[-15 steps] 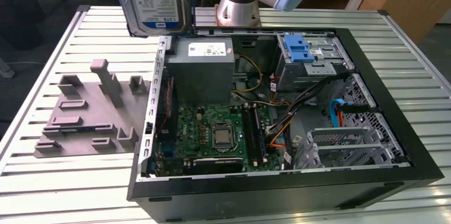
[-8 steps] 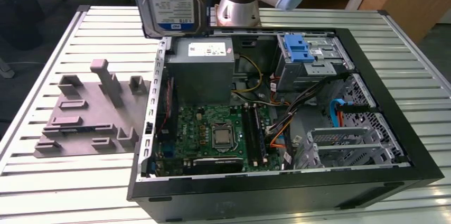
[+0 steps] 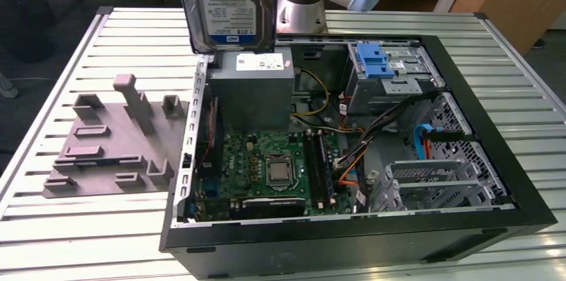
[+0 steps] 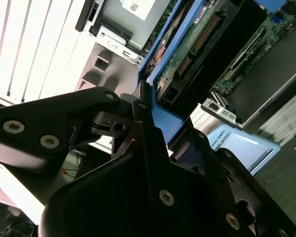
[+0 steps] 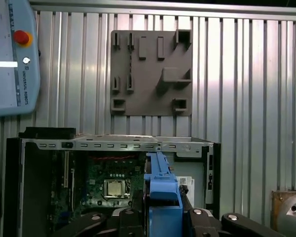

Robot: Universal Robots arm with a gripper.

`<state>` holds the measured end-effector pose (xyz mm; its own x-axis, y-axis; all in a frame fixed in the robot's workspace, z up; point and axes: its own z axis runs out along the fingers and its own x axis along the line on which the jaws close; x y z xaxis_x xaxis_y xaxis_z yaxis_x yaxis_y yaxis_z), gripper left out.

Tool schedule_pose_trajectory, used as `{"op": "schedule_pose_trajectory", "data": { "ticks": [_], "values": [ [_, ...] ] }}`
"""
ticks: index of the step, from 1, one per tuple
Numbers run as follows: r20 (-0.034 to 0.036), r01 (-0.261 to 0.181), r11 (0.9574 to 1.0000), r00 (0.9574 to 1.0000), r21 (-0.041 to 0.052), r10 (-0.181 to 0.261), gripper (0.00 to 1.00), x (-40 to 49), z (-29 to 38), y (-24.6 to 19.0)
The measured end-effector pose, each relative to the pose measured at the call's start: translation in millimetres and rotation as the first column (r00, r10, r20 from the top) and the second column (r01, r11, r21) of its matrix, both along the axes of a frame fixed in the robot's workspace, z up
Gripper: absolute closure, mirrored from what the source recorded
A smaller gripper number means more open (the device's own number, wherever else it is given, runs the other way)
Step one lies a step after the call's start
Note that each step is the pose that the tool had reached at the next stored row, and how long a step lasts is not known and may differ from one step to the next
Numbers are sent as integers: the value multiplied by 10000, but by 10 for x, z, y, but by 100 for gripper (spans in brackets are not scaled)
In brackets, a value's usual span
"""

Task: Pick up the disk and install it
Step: 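Pick up the disk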

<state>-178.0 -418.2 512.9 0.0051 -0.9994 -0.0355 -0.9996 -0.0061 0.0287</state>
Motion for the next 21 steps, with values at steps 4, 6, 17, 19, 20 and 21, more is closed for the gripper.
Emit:
{"op": "schedule_pose_trajectory", "data": {
  "ticks": [4,6,17,19,20,21],
  "values": [
    [2,0,10000,10000,0,0,64,14,-13,-125],
    [2,0,10000,10000,0,0,64,35,-18,-170],
    [1,0,10000,10000,-1,0,64,407,-34,-256],
    [2,0,10000,10000,0,0,64,481,-37,-269],
    [2,0,10000,10000,1,0,64,519,-39,-276],
    [3,0,10000,10000,1,0,64,547,-41,-285]
  ]
}}
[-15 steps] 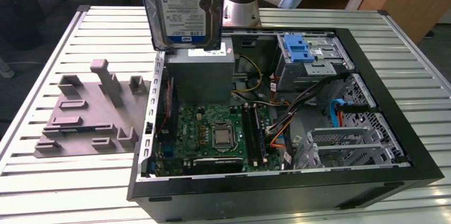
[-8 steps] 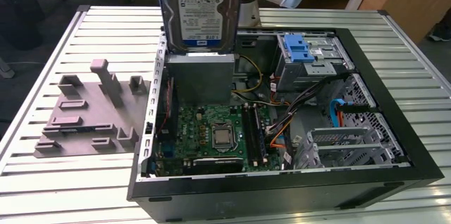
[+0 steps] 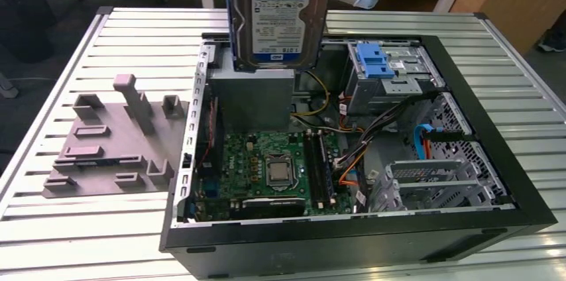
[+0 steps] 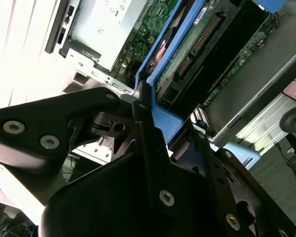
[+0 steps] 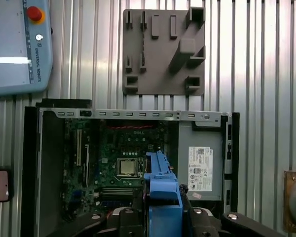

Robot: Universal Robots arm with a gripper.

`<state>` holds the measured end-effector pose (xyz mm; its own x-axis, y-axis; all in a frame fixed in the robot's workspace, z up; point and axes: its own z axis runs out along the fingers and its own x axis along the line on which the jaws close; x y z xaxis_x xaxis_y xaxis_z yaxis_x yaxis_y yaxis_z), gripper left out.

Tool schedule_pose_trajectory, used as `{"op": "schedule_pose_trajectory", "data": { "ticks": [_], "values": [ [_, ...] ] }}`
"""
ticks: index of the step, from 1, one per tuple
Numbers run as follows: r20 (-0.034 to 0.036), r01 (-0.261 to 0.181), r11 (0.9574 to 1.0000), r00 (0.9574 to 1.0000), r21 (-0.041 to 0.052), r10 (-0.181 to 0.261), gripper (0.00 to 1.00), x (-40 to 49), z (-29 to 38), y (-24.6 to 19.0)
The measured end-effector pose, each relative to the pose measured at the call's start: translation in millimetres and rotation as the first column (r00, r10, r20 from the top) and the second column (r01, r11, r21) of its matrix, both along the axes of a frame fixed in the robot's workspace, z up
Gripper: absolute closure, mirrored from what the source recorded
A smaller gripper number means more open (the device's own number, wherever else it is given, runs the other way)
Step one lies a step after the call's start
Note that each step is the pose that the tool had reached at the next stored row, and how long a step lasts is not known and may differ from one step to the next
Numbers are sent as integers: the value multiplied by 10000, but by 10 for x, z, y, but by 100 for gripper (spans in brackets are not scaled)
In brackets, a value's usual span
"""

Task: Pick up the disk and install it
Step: 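Pick up the disk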

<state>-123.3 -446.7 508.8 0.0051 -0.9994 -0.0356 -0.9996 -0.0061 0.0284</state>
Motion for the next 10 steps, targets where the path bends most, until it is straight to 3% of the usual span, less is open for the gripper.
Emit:
{"op": "schedule_pose_trajectory", "data": {
  "ticks": [6,10],
  "values": [
    [8,-1,10000,10000,-2,1,64,48,-22,-114],
    [34,0,10000,10000,-1,0,64,47,-25,-117]
  ]
}}
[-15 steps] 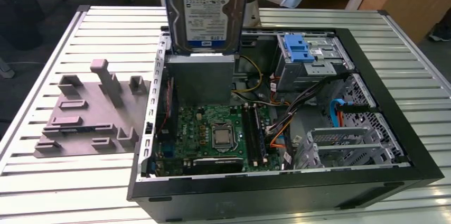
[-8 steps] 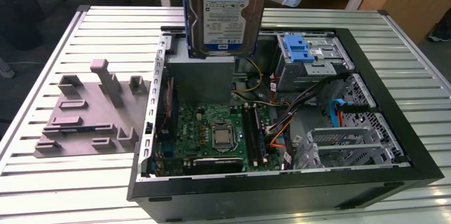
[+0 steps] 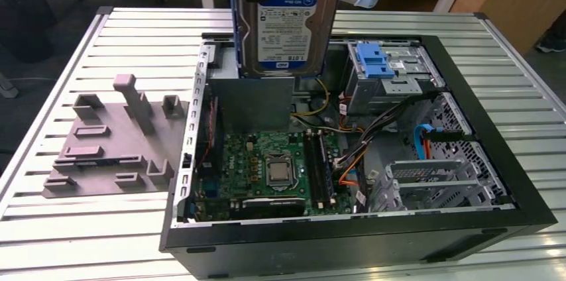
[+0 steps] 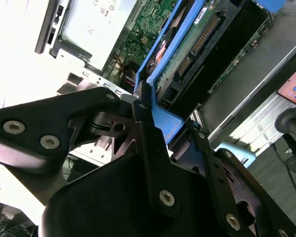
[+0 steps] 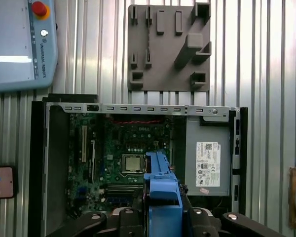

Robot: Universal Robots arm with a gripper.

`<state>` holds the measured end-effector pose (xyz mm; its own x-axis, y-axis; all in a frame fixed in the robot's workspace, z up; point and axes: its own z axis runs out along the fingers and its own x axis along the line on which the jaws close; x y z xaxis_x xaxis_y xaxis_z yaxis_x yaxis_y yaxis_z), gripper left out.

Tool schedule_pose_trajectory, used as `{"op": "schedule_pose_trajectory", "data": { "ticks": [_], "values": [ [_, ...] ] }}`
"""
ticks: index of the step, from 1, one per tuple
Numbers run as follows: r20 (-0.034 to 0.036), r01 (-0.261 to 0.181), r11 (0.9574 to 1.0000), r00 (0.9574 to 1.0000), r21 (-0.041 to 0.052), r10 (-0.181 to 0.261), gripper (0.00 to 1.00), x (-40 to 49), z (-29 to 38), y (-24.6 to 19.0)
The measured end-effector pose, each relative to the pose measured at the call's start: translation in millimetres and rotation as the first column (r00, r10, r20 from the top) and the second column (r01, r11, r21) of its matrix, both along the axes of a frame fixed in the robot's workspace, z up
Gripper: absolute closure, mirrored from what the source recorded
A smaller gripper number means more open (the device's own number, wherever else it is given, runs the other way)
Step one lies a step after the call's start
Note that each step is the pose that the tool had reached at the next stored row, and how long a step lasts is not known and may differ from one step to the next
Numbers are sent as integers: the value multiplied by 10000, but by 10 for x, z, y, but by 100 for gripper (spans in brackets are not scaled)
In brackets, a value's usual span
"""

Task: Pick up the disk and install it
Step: 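Insert the disk into the insertion slot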

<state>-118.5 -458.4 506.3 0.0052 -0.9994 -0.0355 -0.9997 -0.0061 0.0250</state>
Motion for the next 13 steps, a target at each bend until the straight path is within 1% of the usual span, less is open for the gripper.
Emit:
{"op": "schedule_pose_trajectory", "data": {
  "ticks": [1,10,12,13],
  "values": [
    [11,0,10000,10000,0,0,64,0,0,0],
    [19,0,10000,10000,0,0,64,0,0,0],
    [18,1,10000,10000,-1,-1,64,-1,0,-11],
    [18,1,10000,10000,-1,-1,64,-1,0,-27]
  ]
}}
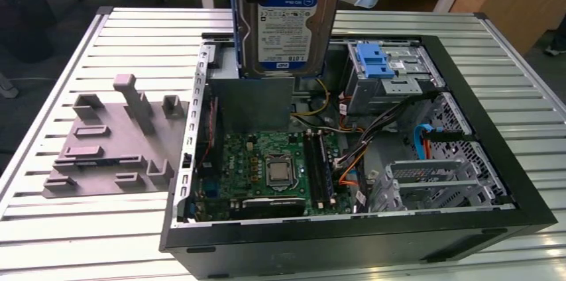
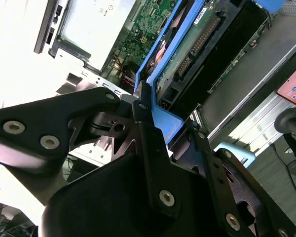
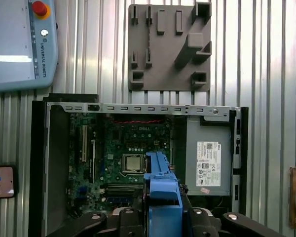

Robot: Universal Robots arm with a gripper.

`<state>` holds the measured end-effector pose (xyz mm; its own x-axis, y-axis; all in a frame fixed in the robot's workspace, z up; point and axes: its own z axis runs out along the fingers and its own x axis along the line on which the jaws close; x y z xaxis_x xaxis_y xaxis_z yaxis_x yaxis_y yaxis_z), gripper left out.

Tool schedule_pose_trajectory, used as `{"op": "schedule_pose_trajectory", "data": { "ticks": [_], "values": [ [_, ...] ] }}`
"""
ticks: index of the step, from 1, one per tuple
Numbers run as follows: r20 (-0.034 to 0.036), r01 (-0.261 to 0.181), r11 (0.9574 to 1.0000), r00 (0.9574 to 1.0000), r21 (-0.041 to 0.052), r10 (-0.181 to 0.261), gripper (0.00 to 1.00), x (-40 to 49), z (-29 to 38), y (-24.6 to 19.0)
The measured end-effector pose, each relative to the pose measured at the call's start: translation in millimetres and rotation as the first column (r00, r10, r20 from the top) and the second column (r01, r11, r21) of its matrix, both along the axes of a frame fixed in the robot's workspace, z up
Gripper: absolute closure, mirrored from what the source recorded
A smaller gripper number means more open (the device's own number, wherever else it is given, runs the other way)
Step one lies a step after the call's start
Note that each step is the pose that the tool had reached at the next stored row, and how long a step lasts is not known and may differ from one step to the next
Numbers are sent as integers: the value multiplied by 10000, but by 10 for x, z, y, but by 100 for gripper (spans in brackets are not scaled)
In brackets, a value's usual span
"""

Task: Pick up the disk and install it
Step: 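Insert the disk into the insertion slot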

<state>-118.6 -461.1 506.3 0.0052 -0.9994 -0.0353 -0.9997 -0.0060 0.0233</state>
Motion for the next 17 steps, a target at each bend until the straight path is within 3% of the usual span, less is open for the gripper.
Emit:
{"op": "schedule_pose_trajectory", "data": {
  "ticks": [4,6,11,17],
  "values": [
    [0,-1,10000,10000,0,1,64,1,-6,-106],
    [1,-1,10000,10000,1,1,64,0,-10,-194],
    [1,-1,10000,10000,1,1,64,5,-22,-342],
    [2,-1,10000,10000,1,1,64,142,-45,-380]
  ]
}}
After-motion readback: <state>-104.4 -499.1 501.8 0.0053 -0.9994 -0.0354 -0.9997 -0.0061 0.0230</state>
